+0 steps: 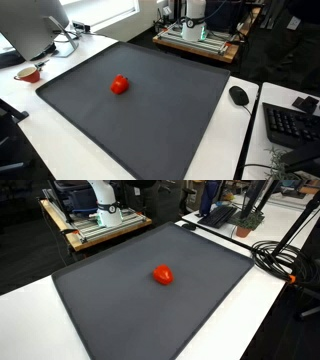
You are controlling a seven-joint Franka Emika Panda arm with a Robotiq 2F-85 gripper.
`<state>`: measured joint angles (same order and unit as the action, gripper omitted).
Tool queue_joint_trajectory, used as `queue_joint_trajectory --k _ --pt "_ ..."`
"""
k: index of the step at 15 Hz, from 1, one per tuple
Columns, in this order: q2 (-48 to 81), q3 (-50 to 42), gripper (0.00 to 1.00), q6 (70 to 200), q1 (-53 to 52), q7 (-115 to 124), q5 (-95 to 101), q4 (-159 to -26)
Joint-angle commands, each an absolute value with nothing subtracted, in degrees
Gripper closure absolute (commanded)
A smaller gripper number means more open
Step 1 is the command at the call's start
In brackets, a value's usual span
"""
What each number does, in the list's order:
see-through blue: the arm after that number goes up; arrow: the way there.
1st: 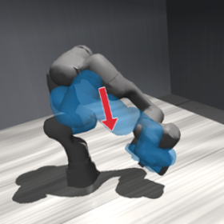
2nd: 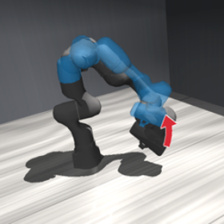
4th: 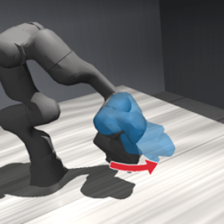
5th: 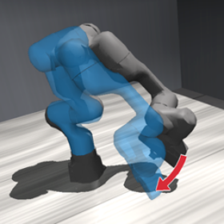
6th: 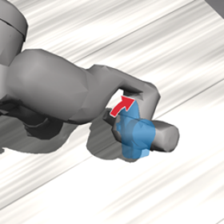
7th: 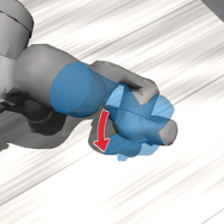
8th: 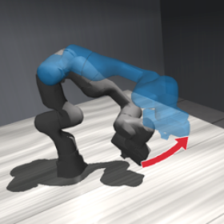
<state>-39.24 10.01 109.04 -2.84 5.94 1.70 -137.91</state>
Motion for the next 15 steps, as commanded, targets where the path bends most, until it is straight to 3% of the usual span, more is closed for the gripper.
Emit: queue_joint_trajectory --k 1,9,15 --pt "-39.13 9.42 0.00 108.93 -3.64 6.36 2.17 -137.78" --pt "-39.13 9.42 0.00 108.94 -3.64 6.36 2.17 -137.76" --pt "-35.59 5.82 0.00 124.99 0.16 7.28 3.43 -142.42"
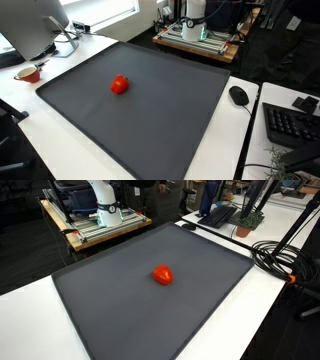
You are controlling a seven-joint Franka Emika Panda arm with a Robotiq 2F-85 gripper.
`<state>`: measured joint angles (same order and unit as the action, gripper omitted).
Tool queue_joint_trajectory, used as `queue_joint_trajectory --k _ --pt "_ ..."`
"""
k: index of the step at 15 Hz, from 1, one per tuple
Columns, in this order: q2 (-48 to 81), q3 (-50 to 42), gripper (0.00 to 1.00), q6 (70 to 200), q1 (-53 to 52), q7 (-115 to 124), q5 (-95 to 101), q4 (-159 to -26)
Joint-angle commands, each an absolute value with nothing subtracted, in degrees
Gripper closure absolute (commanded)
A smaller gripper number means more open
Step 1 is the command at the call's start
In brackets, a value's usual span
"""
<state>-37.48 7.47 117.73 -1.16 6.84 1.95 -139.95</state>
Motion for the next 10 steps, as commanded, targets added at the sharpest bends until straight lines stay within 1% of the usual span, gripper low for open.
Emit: queue_joint_trajectory --k 1,8,10 --pt "-34.38 5.27 0.00 126.63 0.68 6.78 3.83 -143.26" --pt "-27.14 1.97 0.00 133.90 1.34 3.24 3.45 -149.50" --pt "-25.60 -0.16 0.00 132.27 0.06 0.86 -0.11 -149.89"
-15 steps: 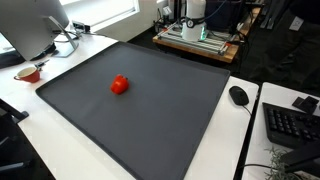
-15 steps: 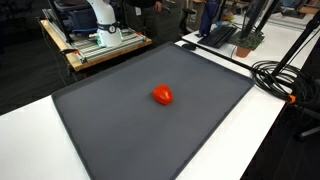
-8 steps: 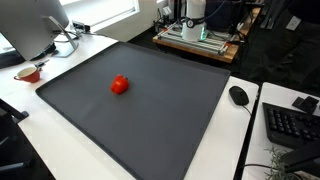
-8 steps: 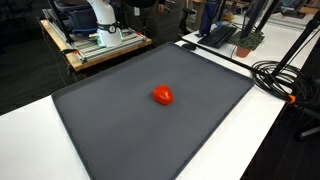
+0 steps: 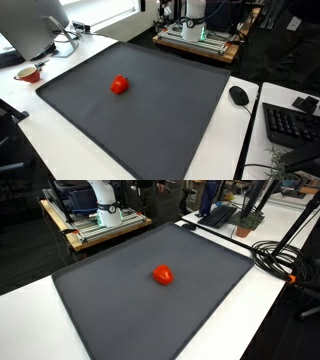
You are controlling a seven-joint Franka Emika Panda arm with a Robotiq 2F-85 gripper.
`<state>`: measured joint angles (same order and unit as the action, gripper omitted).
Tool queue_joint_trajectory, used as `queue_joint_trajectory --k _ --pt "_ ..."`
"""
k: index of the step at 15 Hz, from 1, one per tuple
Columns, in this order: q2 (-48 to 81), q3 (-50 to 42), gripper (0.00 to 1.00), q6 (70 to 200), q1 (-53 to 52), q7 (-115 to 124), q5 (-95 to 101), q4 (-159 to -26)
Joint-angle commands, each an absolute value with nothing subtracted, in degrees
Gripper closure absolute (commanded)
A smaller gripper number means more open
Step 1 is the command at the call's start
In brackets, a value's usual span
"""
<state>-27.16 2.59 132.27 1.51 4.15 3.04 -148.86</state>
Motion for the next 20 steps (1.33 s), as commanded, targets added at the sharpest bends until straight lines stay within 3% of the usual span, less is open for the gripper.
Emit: queue_joint_trajectory --k 1,6,16,20 --pt "-26.43 1.72 0.00 132.14 1.12 3.57 2.52 -149.31" --pt "-24.69 0.66 0.00 133.93 0.72 2.20 1.42 -149.90" --pt "-7.55 -5.07 0.00 164.71 -0.44 -4.18 -5.14 -153.89" --pt "0.31 -5.87 0.00 169.30 -1.38 -9.87 -11.69 -152.07"
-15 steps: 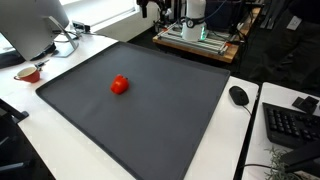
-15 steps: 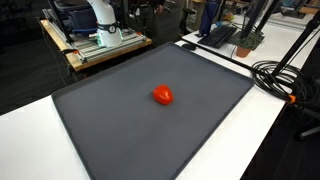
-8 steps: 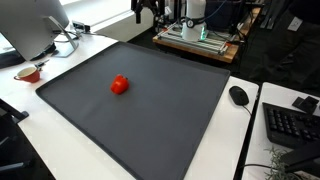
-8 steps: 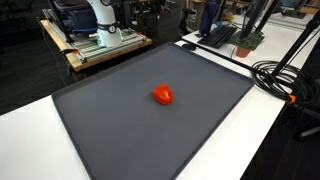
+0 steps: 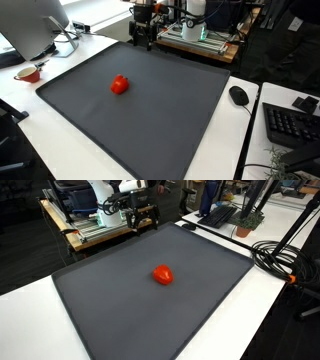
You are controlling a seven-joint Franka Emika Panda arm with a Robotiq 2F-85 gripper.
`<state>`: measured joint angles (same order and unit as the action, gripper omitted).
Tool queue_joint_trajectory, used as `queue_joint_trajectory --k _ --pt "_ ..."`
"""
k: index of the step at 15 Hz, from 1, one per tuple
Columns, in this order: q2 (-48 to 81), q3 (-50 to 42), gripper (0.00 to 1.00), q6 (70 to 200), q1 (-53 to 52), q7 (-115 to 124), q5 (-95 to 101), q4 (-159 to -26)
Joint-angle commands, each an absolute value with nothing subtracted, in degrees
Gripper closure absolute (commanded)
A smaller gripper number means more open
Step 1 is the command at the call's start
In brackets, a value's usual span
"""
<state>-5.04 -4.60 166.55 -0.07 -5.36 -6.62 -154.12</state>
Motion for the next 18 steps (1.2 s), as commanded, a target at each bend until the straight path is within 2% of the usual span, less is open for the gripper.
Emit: queue_joint_trajectory --k 1,8,9,13,18 --pt "2.17 -5.72 0.00 170.21 -1.43 -12.35 -14.38 -151.33" --pt "11.11 -2.46 0.00 165.02 4.03 -31.29 -27.22 -141.36" --pt "8.34 -3.90 0.00 167.67 1.76 -26.33 -23.77 -145.22" --pt "9.35 -3.91 0.00 167.45 1.91 -26.99 -24.08 -144.42" --pt "13.90 0.22 0.00 168.55 5.05 -33.91 -32.22 -139.94"
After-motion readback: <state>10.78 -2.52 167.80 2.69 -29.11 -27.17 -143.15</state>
